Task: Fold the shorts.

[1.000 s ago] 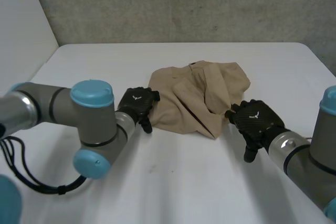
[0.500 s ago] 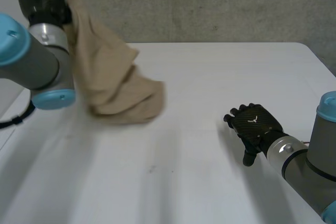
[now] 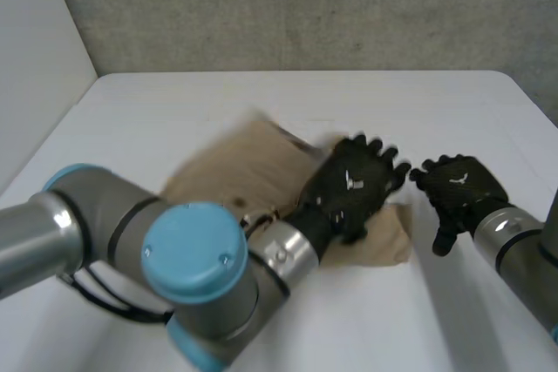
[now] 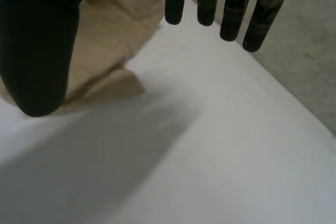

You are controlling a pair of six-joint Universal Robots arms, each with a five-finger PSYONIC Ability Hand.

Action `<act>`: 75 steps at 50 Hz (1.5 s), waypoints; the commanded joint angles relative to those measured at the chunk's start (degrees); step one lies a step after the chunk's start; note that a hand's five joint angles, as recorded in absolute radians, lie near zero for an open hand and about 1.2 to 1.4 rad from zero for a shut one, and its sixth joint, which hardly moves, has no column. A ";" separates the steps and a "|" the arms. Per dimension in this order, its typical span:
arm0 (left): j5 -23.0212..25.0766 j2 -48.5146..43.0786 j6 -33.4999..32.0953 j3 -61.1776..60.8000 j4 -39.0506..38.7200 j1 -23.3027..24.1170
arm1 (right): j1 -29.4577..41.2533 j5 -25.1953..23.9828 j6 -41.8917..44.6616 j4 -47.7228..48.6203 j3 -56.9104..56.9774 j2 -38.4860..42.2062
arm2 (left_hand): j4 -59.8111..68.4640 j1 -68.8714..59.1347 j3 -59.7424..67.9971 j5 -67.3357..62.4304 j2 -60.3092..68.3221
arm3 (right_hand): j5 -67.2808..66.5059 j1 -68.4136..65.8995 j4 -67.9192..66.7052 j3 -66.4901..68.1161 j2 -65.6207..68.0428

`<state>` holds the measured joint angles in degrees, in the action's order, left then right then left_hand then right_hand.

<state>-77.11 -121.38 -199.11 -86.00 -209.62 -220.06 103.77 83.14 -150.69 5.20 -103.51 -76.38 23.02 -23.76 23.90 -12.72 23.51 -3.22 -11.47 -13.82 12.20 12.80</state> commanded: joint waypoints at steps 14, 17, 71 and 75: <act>-24.04 22.06 -1.73 -17.09 12.48 -11.35 | -1.64 -10.71 4.61 -0.54 13.68 -0.70 | -2.88 3.62 -3.75 2.57 -3.37 | 3.22 1.47 3.82 -2.20 -2.80; -28.52 21.89 0.47 -17.97 12.48 -12.05 | 0.99 -12.83 4.52 -0.80 17.89 2.37 | -4.72 5.46 -5.59 4.41 -5.21 | 3.22 1.47 3.82 -2.20 -2.80; 2.23 -8.61 -7.35 6.64 22.06 -35.61 | 17.79 -10.10 -11.58 -31.30 58.62 23.40 | -5.91 6.65 -6.78 5.60 -6.40 | -66.78 -68.53 -66.18 67.80 67.20; 2.40 -8.35 -6.47 6.64 21.63 -34.65 | 16.03 -9.22 -2.17 -31.47 47.90 17.42 | -6.41 7.16 -7.29 6.11 -6.90 | -66.78 -68.53 -66.18 67.80 67.20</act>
<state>-74.96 -130.02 -206.58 -79.39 -187.52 -256.08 122.25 73.30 -163.73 -26.37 -41.49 -50.48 16.48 -17.39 16.43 -5.69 16.61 -55.61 -54.86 -67.93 67.03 67.49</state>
